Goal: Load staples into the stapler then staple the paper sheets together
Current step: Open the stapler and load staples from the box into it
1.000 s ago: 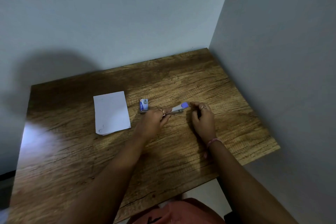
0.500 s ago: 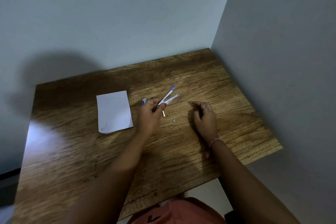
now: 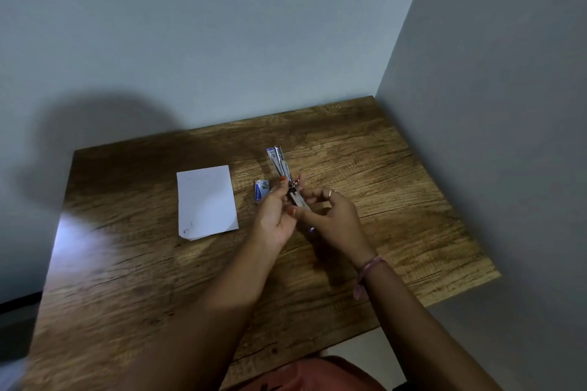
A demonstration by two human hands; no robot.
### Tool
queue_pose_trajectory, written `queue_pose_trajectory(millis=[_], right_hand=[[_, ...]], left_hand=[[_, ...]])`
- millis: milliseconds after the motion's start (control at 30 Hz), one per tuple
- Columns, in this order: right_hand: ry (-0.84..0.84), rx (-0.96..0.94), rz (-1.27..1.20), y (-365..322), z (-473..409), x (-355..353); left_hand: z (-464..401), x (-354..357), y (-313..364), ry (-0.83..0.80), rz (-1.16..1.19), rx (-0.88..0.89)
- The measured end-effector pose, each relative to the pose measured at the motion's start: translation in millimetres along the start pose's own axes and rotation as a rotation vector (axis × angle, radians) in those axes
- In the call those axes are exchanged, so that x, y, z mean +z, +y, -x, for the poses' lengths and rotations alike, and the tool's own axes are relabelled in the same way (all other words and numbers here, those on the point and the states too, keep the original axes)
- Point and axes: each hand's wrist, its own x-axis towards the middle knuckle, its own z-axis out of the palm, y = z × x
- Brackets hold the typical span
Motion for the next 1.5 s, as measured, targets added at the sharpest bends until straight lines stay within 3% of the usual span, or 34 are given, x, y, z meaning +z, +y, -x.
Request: queue_pose_trajectory(millis=[100, 300, 400, 533, 600, 700, 833, 1133, 1267, 1400, 1500], right_hand=[[0.082, 0.045, -0.046, -1.2, -4.4, -4.6], [0.252, 0.067, -0.133, 6.0, -17.7, -32.4], [0.319, 0.098, -0.133, 17.1, -24.9, -46.2], [0.362, 0.084, 0.074, 34.5, -31.8, -55.3], [0.369, 0.065, 0.145, 41.4, -33.3, -54.8], [0.382, 0.044, 0.222, 49.6, -32.9, -52.7], [0.351, 0.057, 0.227, 53.4, -33.4, -50.1], [0.316, 0.08, 0.138, 50.2, -31.2, -59.6], [0.433, 0.094, 0.239, 53.8, -25.6, -62.1], [0.616, -0.158, 0.423, 41.9, -14.3, -50.6], [0.457, -0.356, 0.412, 26.4, -12.9, -29.5]], left_hand=[[-1.6, 6.2, 0.0, -0.043, 0.065, 0.022], [-1.6, 0.4, 5.0, -0.017, -0.311, 0.043], [-0.9, -8.1, 13.8, 0.113, -0.718, 0.259], [0.7, -26.9, 23.8, 0.363, -1.295, 0.658], [-2.5, -39.9, 25.3, 0.373, -1.503, 0.703], [-5.9, -52.0, 22.3, 0.332, -1.68, 0.589], [-10.2, -59.0, 17.8, 0.297, -1.782, 0.592], [-13.0, -65.0, 18.8, 0.334, -1.729, 0.684], [-15.1, -62.4, 20.5, 0.366, -1.791, 0.687], [-13.0, -64.1, 20.6, 0.352, -1.772, 0.682], [-8.3, -65.0, 18.9, 0.365, -1.72, 0.631]])
